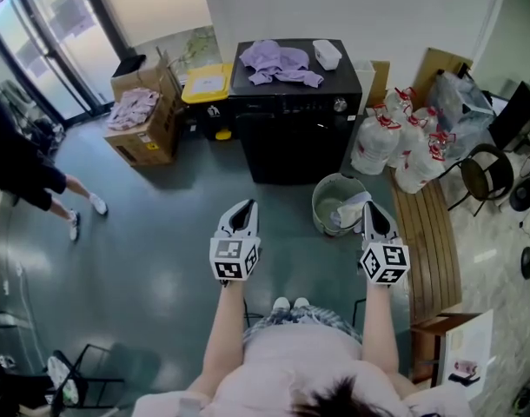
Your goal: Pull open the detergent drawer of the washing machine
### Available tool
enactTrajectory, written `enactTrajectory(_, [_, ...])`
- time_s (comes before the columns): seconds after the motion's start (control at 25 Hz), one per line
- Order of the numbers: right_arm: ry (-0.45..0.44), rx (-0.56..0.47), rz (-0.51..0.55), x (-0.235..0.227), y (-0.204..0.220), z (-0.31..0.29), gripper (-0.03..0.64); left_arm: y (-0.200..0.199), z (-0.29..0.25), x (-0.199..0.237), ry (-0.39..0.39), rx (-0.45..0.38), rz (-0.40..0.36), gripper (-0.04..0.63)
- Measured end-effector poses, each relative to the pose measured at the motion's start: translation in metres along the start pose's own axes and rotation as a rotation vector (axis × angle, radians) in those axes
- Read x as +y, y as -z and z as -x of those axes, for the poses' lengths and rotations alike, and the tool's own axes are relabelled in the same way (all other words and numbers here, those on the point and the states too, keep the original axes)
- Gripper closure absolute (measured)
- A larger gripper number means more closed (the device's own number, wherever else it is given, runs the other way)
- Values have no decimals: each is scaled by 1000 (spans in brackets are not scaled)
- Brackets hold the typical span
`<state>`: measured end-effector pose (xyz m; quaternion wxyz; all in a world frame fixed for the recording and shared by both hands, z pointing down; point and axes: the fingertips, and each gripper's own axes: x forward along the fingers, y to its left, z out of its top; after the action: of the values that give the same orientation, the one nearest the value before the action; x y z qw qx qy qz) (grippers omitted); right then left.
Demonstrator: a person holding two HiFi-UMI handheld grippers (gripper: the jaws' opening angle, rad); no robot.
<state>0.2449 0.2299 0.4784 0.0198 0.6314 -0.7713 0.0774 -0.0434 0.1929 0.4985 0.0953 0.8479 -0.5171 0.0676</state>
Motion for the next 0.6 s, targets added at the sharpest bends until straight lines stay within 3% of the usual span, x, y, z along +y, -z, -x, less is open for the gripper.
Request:
enactTrajectory(0.12, [-5,-15,-13,-1,-1,0,601,-3,-1,-1,5,-13,-2,566])
enactTrajectory(0.28, [-17,-29,-38,1,-3,-2,470,-5,0,-1,17,-31,-7,549])
enactTrajectory(0.36, [-21,-31,-47,2,-2,-3,422,-6,0,-2,33,-35,-5,452])
enactTrajectory(0.6, [-14,-33,-79,9,1,-8,262,-2,-1,-1,61,-35,18,288])
